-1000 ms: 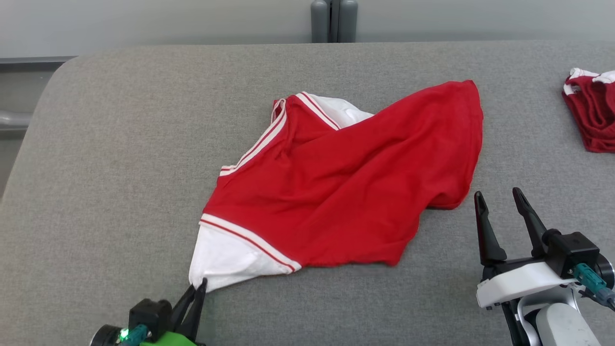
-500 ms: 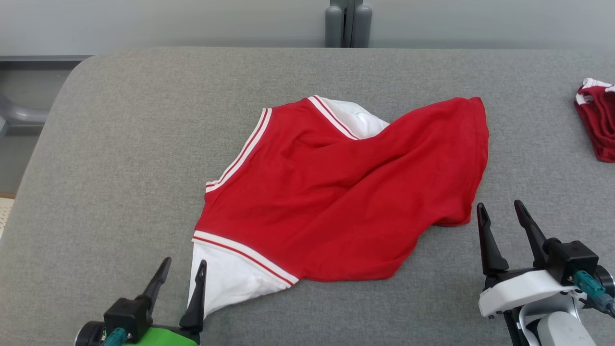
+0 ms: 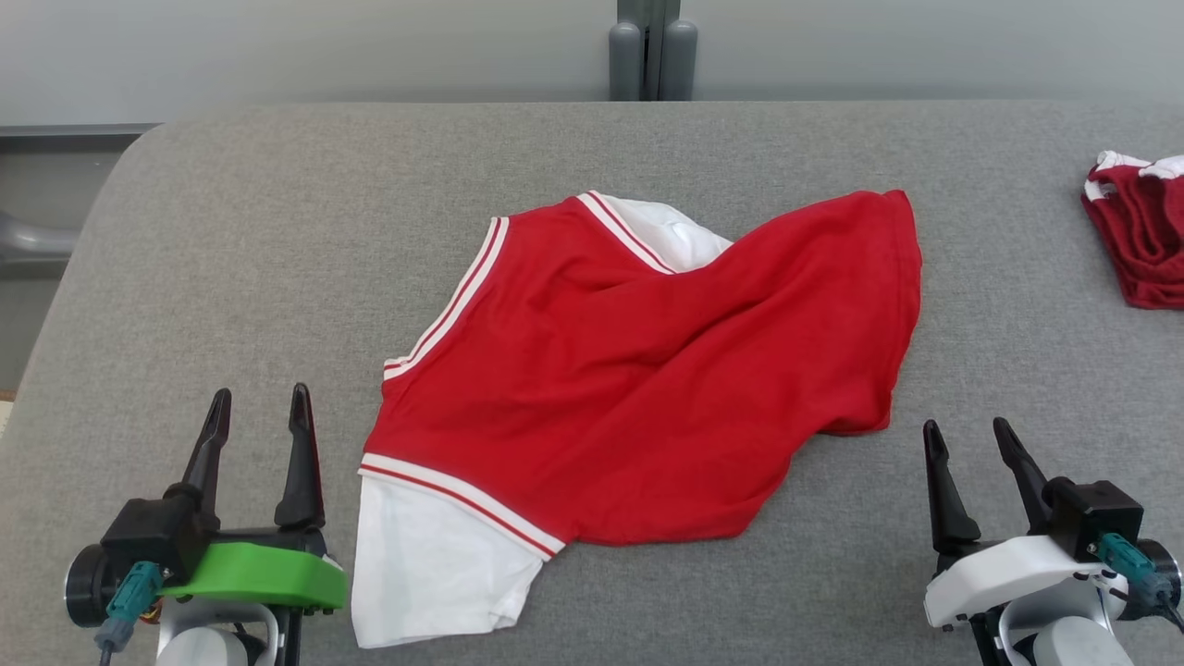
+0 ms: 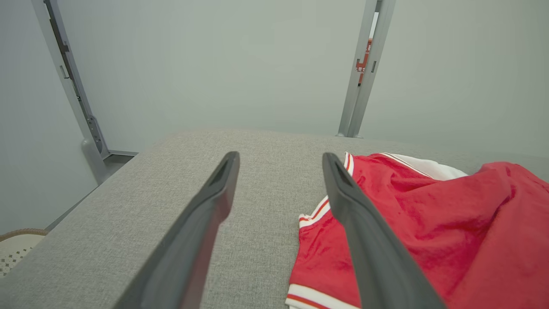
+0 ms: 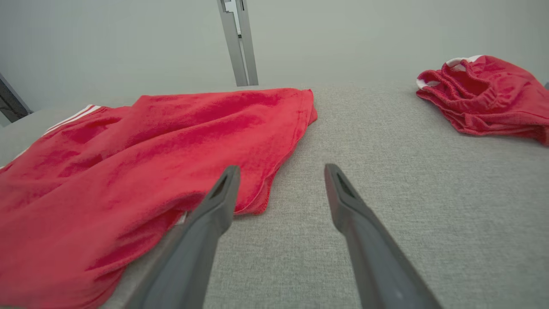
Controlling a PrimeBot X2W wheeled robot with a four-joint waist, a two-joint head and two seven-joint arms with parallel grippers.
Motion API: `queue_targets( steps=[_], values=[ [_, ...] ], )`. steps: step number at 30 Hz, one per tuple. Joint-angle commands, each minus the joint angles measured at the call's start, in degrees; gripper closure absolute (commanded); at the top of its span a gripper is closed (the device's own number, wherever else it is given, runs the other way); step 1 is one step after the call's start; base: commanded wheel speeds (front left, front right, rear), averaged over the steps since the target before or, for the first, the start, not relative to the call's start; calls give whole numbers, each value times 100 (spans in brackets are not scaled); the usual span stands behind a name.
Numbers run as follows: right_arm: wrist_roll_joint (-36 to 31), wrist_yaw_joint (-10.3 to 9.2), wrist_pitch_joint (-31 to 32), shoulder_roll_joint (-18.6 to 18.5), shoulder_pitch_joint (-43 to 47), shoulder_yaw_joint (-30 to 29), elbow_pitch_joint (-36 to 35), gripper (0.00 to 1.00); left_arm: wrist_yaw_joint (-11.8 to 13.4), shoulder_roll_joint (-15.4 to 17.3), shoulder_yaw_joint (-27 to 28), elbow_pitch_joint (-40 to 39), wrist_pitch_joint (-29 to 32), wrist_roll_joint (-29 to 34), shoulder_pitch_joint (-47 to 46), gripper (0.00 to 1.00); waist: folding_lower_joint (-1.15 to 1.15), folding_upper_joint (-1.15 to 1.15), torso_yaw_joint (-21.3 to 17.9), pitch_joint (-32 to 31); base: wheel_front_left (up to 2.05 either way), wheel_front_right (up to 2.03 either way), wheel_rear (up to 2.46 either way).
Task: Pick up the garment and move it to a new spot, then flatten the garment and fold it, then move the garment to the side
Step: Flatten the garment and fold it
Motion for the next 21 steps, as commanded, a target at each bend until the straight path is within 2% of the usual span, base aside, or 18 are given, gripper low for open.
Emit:
queue_targets(
  steps=[1,11,21],
  values=[
    [-9,-4,-14,12,-17,-19,48,0,-2,-11,43,13,-16,102,-74,0,0,0,-19,-6,0,0,0],
    [-89,-4,-14,-113,-666,207,759,0,-14,-75,87,9,-16,154,-138,0,0,0,87,109,0,0,0],
    [-73,-4,27,-201,-1575,347,2437,0,-15,-111,-112,105,-16,43,-286,0,0,0,458,262,0,0,0]
  ],
)
